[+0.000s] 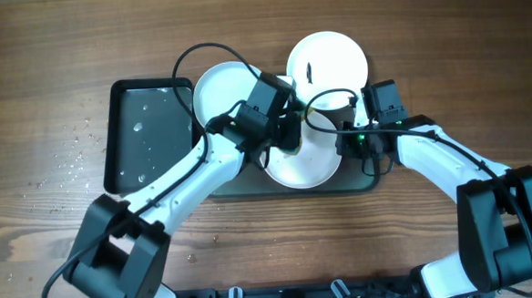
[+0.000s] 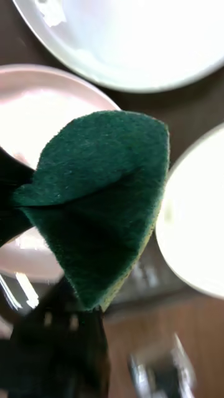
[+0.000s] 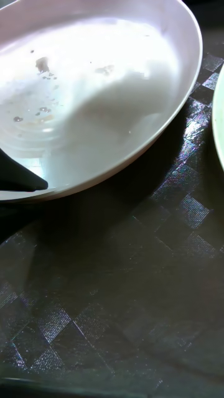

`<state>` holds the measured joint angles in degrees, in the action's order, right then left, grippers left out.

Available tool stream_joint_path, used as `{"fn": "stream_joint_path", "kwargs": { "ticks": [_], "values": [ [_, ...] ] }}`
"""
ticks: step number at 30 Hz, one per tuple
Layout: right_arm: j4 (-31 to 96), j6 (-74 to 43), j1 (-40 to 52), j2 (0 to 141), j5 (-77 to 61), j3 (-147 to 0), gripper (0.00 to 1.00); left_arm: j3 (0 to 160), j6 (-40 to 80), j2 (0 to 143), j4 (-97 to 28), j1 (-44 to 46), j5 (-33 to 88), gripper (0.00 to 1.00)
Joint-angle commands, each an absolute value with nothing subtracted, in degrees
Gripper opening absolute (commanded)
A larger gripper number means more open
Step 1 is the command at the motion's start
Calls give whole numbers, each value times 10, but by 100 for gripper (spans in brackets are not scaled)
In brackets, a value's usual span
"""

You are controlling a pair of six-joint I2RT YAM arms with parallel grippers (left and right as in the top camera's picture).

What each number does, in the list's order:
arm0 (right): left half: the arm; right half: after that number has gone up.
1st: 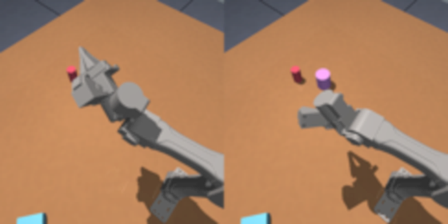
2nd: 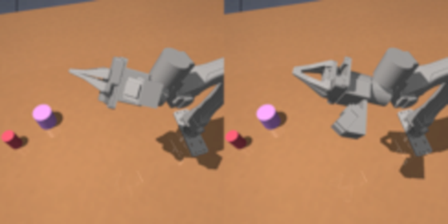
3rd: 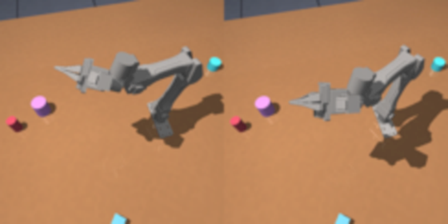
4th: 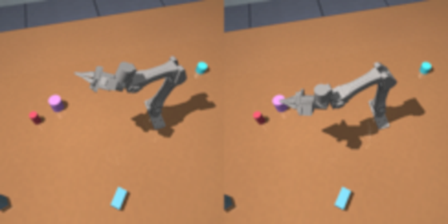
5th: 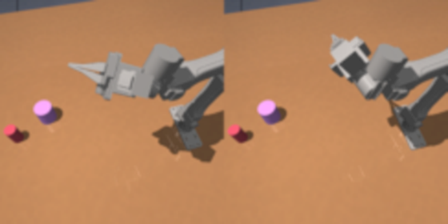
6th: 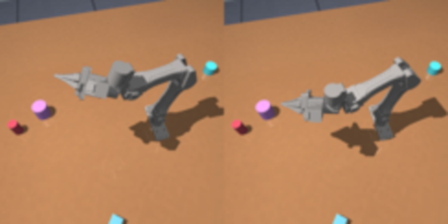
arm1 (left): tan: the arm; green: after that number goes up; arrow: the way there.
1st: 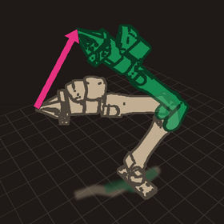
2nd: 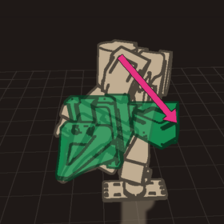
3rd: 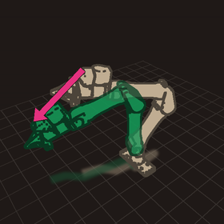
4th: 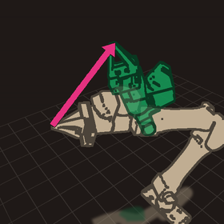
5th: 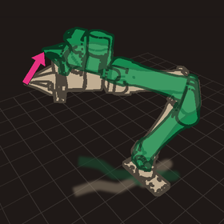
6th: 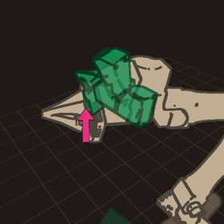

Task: Clean dirty plates on tray and stack at the side
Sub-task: 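Keep rubbing the sponge across the plate's center with the left gripper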

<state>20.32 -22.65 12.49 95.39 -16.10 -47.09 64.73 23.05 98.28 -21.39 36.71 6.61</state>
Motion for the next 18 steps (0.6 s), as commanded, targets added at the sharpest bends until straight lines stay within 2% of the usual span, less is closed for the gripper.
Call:
{"fn": "stream_joint_path", "kwargs": {
  "ticks": [1,6,12,18],
  "values": [
    [202,-221,128,945,-172,-483,9,648,230,1019,-219,369,31,4],
    [202,-220,128,945,-172,-483,8,648,255,1064,-224,369,30,4],
    [204,-220,128,945,-172,-483,6,648,350,1099,-241,369,-2,4],
    [204,-220,132,945,-172,-483,7,648,365,1114,-239,386,3,4]
  ]
}}
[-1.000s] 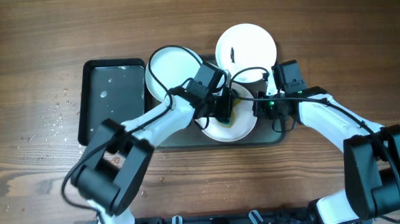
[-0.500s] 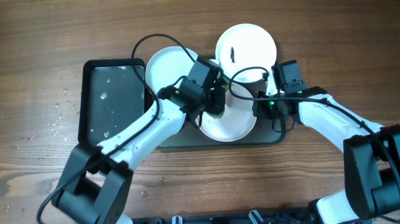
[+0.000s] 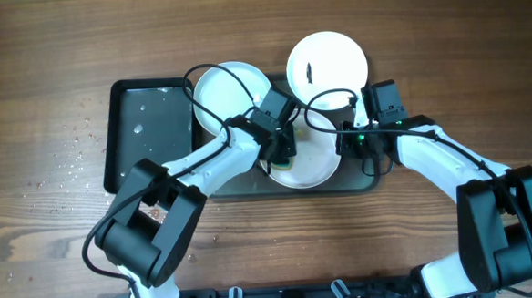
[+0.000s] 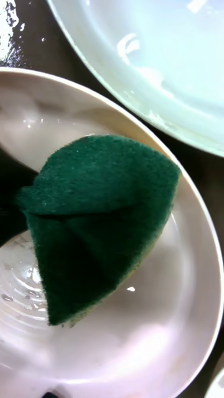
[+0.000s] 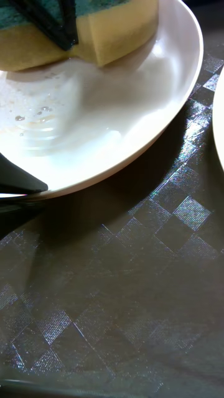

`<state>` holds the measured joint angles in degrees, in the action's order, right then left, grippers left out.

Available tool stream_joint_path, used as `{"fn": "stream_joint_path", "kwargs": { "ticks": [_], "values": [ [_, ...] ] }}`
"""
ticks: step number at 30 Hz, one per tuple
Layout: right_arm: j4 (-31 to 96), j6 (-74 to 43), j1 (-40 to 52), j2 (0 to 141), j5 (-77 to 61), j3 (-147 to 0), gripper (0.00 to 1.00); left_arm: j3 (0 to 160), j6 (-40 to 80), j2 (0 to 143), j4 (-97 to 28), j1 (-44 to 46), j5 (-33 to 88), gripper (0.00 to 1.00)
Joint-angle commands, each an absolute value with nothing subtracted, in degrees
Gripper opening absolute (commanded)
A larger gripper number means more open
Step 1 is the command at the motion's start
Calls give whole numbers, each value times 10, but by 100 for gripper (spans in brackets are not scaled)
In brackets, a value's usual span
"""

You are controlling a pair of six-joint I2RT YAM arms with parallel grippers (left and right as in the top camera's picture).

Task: Clean dirty plates on tray and stack at the side
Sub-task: 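Keep rubbing the sponge across the plate's center with the left gripper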

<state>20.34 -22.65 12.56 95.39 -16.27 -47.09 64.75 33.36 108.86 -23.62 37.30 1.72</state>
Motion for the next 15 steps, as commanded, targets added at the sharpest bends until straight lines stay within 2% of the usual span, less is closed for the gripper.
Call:
{"fn": "stream_joint_path", "kwargs": {
  "ticks": [1,10,15],
  "values": [
    [204,-220,133,945,-172,-483,7,648,365,1116,-239,390,6,4],
    [204,-220,133,945,-172,-483,7,649,365,1125,-212,416,103,4],
    [204,-220,133,945,-172,-483,7,650,364,1109,-188,412,150,8]
  ]
}}
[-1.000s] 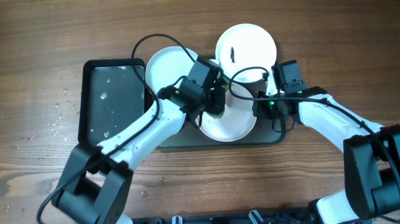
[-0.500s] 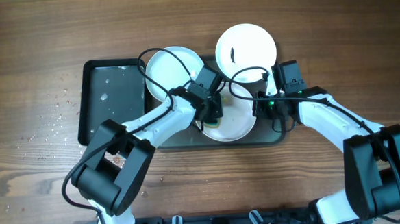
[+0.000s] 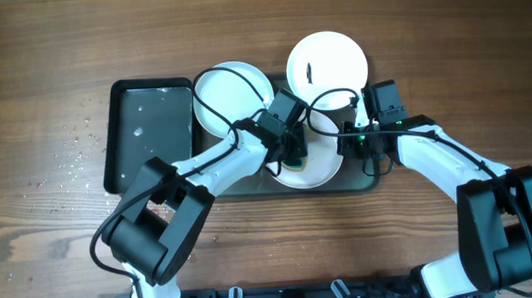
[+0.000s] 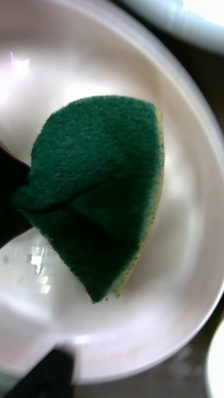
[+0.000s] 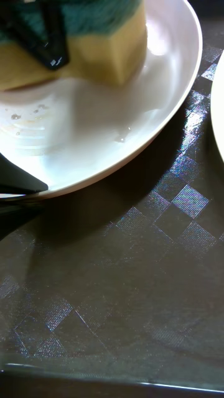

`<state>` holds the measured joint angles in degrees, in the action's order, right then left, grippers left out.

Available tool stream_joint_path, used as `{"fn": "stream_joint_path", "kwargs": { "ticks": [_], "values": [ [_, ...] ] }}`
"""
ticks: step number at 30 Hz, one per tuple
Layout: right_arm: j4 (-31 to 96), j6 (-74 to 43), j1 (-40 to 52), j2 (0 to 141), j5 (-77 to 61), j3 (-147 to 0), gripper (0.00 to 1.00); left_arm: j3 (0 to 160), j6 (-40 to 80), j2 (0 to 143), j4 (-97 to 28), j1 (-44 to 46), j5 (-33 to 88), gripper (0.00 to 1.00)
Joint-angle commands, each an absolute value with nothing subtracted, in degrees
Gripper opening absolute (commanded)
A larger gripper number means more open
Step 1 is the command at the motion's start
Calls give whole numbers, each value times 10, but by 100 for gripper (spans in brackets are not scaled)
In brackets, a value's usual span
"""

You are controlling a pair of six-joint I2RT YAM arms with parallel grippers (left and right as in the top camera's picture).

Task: Clean dirty plates on tray and stack at the side
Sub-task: 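Keep rubbing the sponge across the plate's center with the left gripper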

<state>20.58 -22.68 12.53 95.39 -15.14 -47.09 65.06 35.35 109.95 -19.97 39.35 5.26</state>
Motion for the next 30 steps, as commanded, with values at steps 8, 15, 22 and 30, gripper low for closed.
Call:
{"fn": "stream_joint_path", "kwargs": {
  "ticks": [8,15,22,30],
  "values": [
    [204,-220,133,945,-172,-483,9,653,352,1030,-195,413,51,62],
    [204,-220,133,945,-172,-483,10,648,331,1024,-229,422,22,64],
    [204,-220,133,945,-172,-483,10,647,330,1056,-238,446,-28,65],
    [204,-220,133,945,-172,-483,13,647,331,1092,-223,448,-58,63]
  ]
}}
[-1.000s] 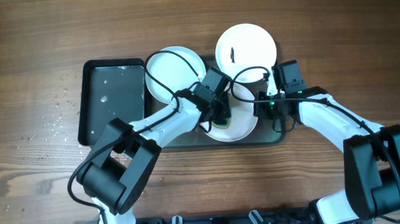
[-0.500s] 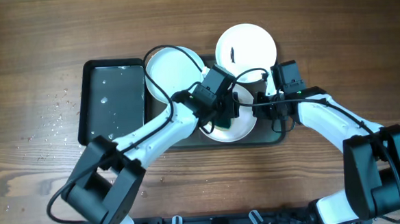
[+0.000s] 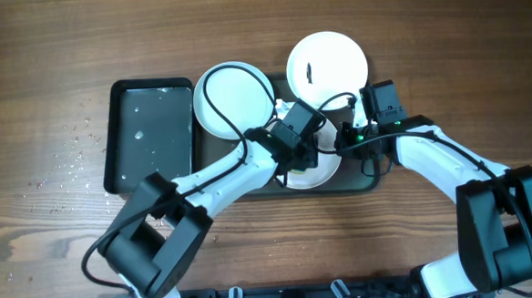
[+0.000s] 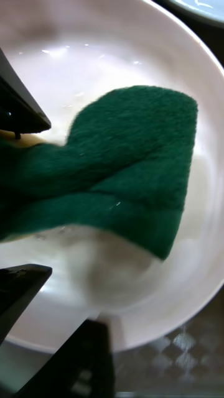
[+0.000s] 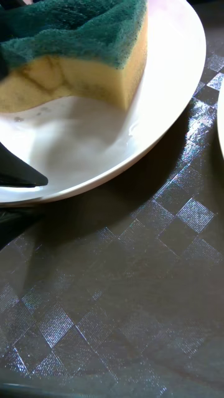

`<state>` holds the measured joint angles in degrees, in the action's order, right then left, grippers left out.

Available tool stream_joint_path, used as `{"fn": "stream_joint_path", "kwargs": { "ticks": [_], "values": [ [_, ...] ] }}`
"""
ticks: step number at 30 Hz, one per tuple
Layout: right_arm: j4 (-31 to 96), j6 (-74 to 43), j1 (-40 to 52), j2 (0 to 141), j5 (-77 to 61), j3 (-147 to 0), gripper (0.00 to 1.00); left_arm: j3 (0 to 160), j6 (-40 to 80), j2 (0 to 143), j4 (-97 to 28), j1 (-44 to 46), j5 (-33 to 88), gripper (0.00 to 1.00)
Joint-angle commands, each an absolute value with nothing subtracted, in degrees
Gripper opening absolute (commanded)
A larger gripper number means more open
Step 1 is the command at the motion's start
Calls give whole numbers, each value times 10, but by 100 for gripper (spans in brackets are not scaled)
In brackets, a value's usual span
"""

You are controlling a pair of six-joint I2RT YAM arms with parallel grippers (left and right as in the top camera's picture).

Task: Clean dirty plates on tray and stack at the side
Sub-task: 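Keep rubbing the sponge across the plate's center with the left gripper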

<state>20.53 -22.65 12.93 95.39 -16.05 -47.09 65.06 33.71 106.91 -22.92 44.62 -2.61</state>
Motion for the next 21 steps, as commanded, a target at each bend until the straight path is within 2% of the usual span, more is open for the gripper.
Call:
{"fn": "stream_joint_path", "kwargs": {
  "ticks": [1,2,4,6,8,11,13,16,19,20,21],
  "values": [
    [204,-220,133,945,-172,-483,13,647,331,1094,-223,448,-59,61],
    [204,-220,133,945,-172,-483,13,647,331,1096,-221,448,-59,57],
    [204,-220,133,945,-172,-483,13,647,331,1097,-221,448,-59,43],
    [204,-220,133,945,-172,-483,13,647,331,1097,-220,448,-59,23],
    [204,-220,133,945,-172,-483,13,647,331,1097,-221,448,-59,21],
    [204,-220,133,945,-172,-483,13,647,331,1097,-221,448,-59,32],
    [204,-220,133,945,-172,-483,13,647,331,1098,-221,448,-59,33],
    [204,-220,133,945,-172,-483,13,647,331,1105,-219,448,-59,23],
    [204,-220,133,945,-172,-483,13,647,331,1115,-219,448,-59,23],
    [204,-220,133,945,-172,-483,13,647,331,1119,-219,448,-57,17],
    [204,-220,133,945,-172,-483,13,647,331,1122,-219,448,-53,4]
  ]
}}
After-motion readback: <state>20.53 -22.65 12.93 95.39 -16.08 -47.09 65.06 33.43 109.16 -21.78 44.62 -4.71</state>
